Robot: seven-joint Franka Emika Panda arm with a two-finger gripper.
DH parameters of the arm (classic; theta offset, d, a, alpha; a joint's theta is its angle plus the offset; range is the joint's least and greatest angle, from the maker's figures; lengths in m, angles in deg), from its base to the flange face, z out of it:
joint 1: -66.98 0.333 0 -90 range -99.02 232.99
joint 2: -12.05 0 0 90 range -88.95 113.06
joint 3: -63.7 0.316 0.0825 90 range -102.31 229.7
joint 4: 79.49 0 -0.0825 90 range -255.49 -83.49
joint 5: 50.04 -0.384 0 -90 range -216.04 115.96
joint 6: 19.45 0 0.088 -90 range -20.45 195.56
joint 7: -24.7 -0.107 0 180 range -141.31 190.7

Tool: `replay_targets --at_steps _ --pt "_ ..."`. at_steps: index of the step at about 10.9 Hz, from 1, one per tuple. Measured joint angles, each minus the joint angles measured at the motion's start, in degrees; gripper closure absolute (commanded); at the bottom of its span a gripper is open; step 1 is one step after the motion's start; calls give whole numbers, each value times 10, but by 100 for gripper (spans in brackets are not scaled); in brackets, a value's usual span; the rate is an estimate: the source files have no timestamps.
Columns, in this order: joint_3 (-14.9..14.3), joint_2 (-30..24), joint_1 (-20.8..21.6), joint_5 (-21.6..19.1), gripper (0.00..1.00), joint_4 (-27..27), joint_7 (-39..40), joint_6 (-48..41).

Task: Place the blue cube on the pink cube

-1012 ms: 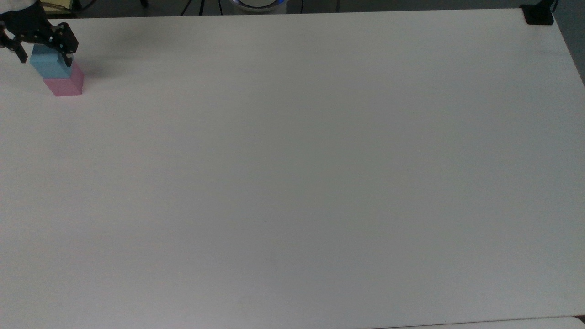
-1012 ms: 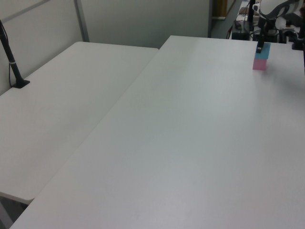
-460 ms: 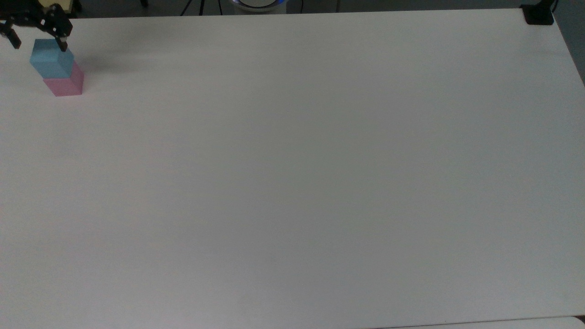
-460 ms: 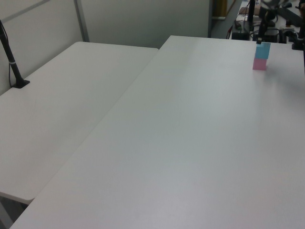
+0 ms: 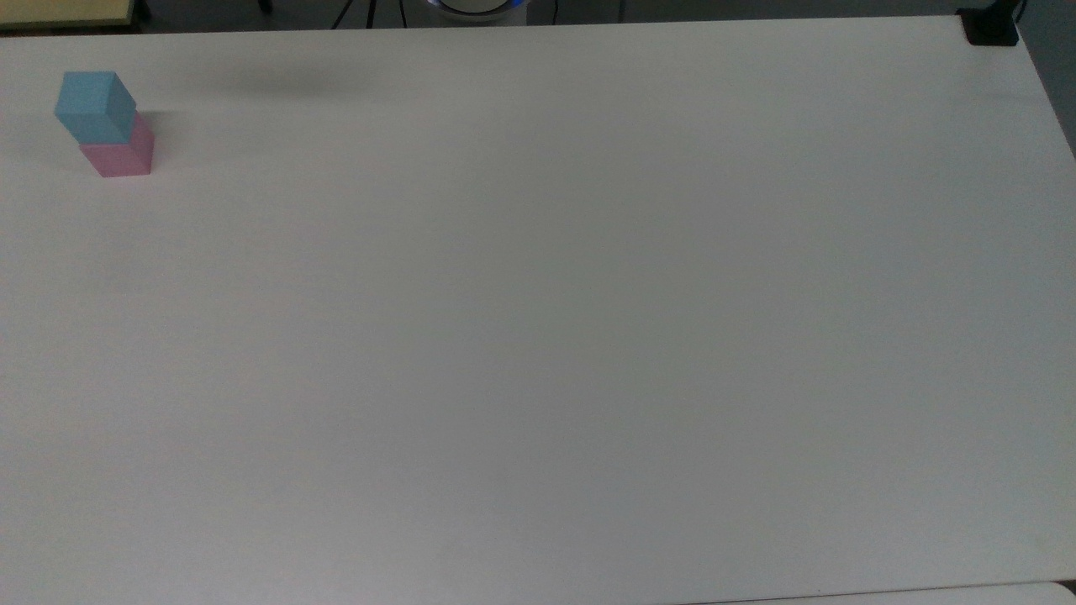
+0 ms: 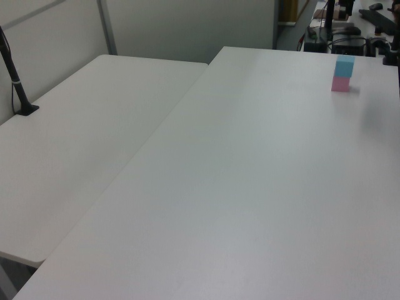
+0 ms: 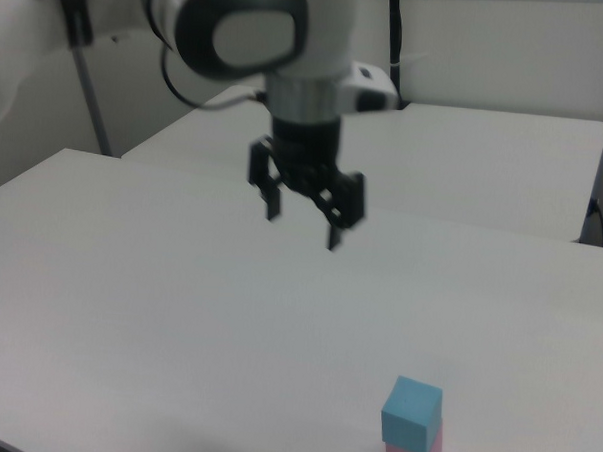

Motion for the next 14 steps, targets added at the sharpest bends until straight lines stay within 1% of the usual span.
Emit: replay_targets --at_steps 1,2,4,5,6,7,8,9,11,14 --pt "22 -2 6 0 0 14 -53 -22" --pt "36 -7 19 0 0 20 -109 -29" --pt "41 -22 71 0 0 22 -202 -34" --pt "40 -26 101 1 0 22 -232 -35" --pt "36 -26 127 6 0 21 -244 -35" --pt "20 -25 158 11 0 19 -246 -35" --pt "-2 -24 190 13 0 16 -246 -29" --pt "-18 -23 212 16 0 9 -245 -5" --pt "-23 -17 235 45 0 -7 -245 47" --pt "-23 -16 247 50 0 -10 -245 50"
